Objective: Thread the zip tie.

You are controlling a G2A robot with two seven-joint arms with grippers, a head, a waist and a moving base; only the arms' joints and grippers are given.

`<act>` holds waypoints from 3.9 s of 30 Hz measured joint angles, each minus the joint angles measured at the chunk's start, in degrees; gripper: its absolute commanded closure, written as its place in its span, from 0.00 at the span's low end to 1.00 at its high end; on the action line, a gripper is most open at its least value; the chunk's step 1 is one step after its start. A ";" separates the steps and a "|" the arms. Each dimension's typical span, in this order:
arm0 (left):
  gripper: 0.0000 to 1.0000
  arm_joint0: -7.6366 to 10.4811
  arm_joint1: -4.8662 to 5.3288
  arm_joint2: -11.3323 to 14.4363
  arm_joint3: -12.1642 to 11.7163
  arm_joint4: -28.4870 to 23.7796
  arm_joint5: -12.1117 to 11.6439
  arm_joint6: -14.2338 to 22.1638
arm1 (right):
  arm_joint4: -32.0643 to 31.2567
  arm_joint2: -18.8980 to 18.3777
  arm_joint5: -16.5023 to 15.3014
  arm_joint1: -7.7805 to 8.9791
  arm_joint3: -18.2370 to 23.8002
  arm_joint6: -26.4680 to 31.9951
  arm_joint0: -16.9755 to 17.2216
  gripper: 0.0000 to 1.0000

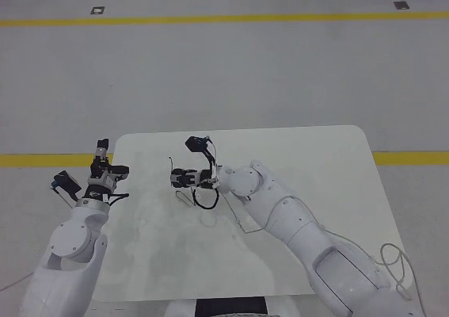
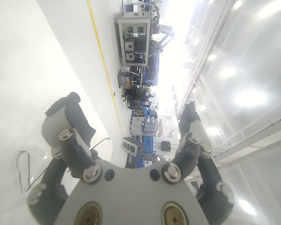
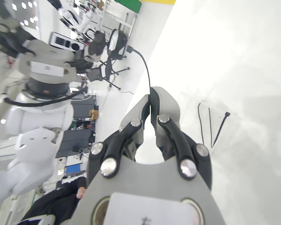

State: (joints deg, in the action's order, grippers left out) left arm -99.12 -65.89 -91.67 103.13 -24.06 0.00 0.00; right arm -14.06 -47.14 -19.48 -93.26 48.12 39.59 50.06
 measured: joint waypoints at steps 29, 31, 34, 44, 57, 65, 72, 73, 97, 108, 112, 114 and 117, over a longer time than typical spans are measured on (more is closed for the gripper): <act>0.00 0.00 0.00 0.00 0.00 0.00 0.00 0.00 | 28.88 -9.31 0.32 3.88 11.48 13.82 8.46 1.00; 0.00 0.00 0.00 0.00 0.00 0.00 0.00 0.00 | 32.85 -9.31 -0.04 3.67 10.56 16.86 7.86 1.00; 0.00 0.00 0.00 0.00 0.00 0.00 0.00 0.00 | 37.58 -10.15 -0.01 3.52 10.12 22.73 7.26 1.00; 0.00 0.00 0.00 0.00 0.00 0.00 0.00 0.00 | 44.59 -15.67 0.00 1.97 8.13 40.77 8.39 1.00; 0.00 0.00 0.00 0.00 0.00 0.00 0.00 0.00 | 44.89 -15.29 0.04 1.73 8.12 39.96 8.39 1.00; 0.00 -0.12 -0.06 1.09 -1.36 8.23 -10.03 1.41 | 46.50 -15.68 -0.01 1.90 10.42 32.01 10.16 1.00; 0.00 0.69 -0.38 3.24 -3.28 28.25 -19.65 -6.10 | 47.31 -16.64 0.00 1.81 9.31 27.51 10.28 1.00; 0.00 0.88 -0.44 3.33 -2.76 29.51 -19.51 -8.22 | 47.32 -16.70 0.00 1.80 9.28 27.39 10.28 1.00; 0.00 -0.65 2.05 10.02 0.48 54.75 -19.48 -11.23 | 36.73 -15.55 0.00 2.44 12.81 14.97 11.59 1.00; 0.00 -0.40 2.20 11.32 0.64 54.17 -19.48 -6.66 | 33.36 -15.01 0.79 2.87 14.72 11.43 12.71 1.00; 0.00 -0.67 2.62 10.76 0.02 55.07 -19.48 -6.24 | 30.90 -15.11 0.87 3.27 14.81 9.21 12.79 1.00; 0.00 -0.50 2.77 10.57 -0.58 56.01 -19.48 -7.38 | 30.22 -15.20 0.80 3.35 14.76 8.31 12.79 1.00; 0.00 -0.40 2.82 10.54 -0.62 56.27 -19.48 -7.70 | 30.29 -15.20 0.78 3.35 14.77 8.37 12.80 1.00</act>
State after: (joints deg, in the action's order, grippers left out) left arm -99.52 -63.07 -81.13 102.51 32.20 -19.48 -7.70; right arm 16.23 -62.34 -18.70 -89.91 62.89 47.96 62.85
